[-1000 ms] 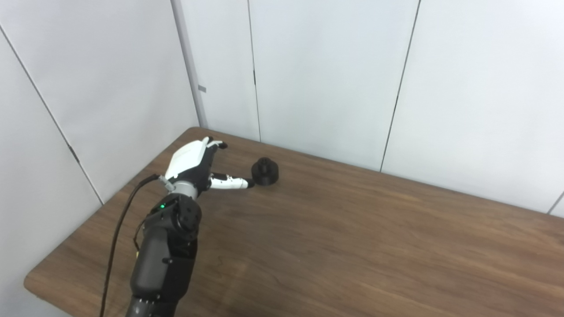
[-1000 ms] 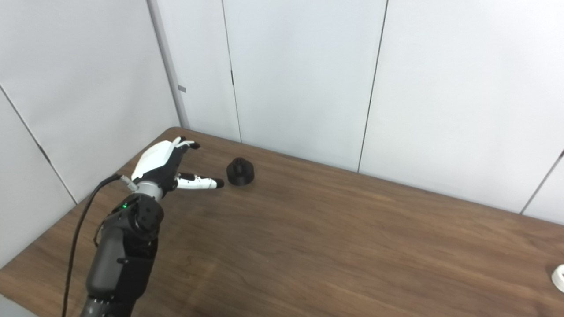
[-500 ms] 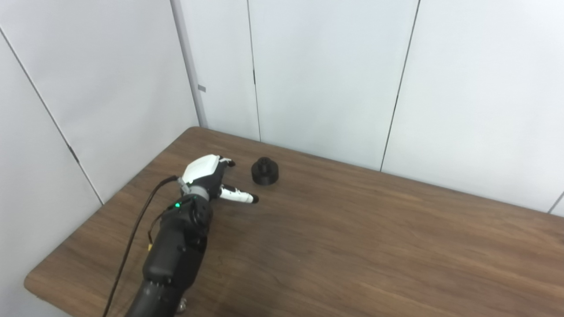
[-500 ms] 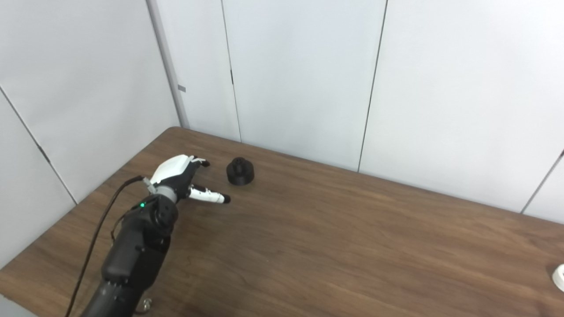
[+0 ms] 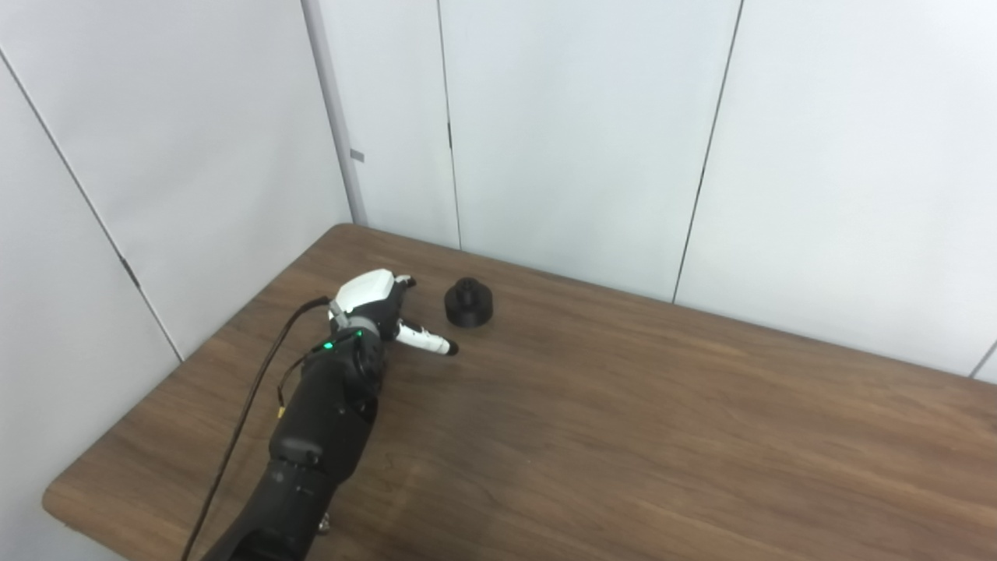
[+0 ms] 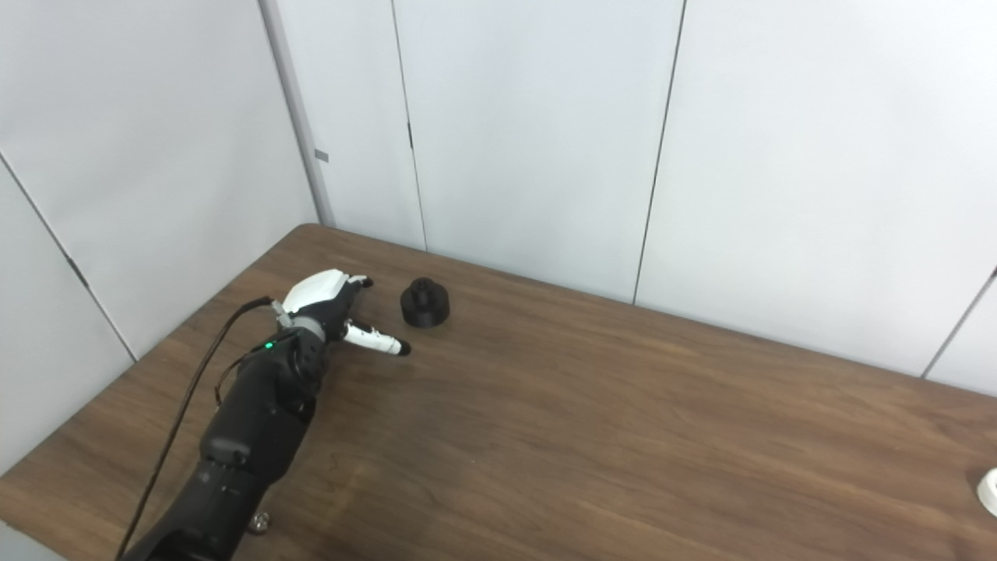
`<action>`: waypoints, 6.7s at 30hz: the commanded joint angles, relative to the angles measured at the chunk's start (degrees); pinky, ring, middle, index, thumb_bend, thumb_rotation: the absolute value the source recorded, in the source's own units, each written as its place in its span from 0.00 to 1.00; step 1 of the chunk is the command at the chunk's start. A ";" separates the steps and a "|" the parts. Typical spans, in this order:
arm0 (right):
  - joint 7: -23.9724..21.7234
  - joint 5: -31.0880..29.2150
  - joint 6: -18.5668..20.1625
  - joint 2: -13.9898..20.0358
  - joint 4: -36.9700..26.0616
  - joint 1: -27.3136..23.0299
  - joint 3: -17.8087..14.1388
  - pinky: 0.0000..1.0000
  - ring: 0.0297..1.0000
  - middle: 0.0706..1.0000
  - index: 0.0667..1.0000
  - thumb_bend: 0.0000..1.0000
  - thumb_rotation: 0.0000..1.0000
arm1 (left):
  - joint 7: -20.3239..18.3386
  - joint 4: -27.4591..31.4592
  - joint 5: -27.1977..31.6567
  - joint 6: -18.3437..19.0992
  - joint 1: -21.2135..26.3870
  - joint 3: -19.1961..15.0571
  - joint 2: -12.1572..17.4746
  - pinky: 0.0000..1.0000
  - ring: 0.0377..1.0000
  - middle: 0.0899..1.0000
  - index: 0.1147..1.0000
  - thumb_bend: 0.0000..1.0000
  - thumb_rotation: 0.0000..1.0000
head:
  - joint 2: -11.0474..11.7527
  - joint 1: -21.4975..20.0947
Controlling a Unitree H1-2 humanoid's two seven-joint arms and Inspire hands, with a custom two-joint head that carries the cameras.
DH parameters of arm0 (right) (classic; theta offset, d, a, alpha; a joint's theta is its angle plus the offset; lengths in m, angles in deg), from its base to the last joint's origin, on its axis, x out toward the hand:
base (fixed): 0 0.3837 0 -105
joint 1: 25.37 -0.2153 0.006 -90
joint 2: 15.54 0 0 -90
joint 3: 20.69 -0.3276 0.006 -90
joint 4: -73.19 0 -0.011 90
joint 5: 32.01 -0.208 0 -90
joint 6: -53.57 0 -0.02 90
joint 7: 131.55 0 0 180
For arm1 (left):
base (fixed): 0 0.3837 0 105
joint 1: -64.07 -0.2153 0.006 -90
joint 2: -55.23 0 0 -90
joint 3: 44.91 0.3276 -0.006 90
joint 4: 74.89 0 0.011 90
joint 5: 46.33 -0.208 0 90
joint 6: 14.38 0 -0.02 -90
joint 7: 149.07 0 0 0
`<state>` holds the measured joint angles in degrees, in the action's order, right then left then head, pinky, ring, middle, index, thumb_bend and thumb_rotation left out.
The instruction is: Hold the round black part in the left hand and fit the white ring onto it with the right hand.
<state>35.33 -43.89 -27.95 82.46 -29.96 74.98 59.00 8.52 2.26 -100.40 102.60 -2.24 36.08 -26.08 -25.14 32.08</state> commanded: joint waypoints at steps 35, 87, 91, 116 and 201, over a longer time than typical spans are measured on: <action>0.73 1.36 1.48 0.28 -4.22 4.47 -0.78 1.00 1.00 1.00 1.00 0.70 0.46 | 5.39 -4.84 7.36 -0.08 7.75 7.92 3.25 1.00 1.00 1.00 0.88 1.00 0.36 | -1.59 -3.37; 0.88 0.52 2.11 0.27 -5.45 5.49 -1.05 1.00 1.00 1.00 1.00 0.74 0.46 | 15.75 -11.18 8.30 -2.60 8.40 21.88 8.52 1.00 0.94 0.88 0.41 0.51 0.06 | -2.15 -3.52; 0.83 0.40 2.09 0.26 -5.46 5.45 -1.08 1.00 1.00 1.00 1.00 0.73 0.46 | 16.22 -11.14 8.80 -2.87 8.17 22.07 8.37 1.00 0.95 0.87 0.41 0.51 0.06 | -2.15 -3.52; 0.65 0.01 1.79 0.20 -4.95 5.26 -1.03 1.00 1.00 1.00 1.00 0.77 0.45 | 11.04 -9.91 7.97 -0.07 8.86 20.19 7.97 1.00 1.00 1.00 0.66 0.94 0.19 | -1.82 -3.35; 0.85 0.19 3.79 -1.45 -9.45 7.52 -0.66 1.00 1.00 1.00 1.00 0.82 0.50 | 5.53 -15.21 14.35 -4.88 13.00 29.71 5.32 1.00 1.00 1.00 0.83 1.00 0.20 | -3.42 -5.64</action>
<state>35.66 -44.21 -25.08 80.40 -38.48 81.90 58.66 16.32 -12.72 -86.17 99.28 10.70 63.87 -19.91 -28.39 26.46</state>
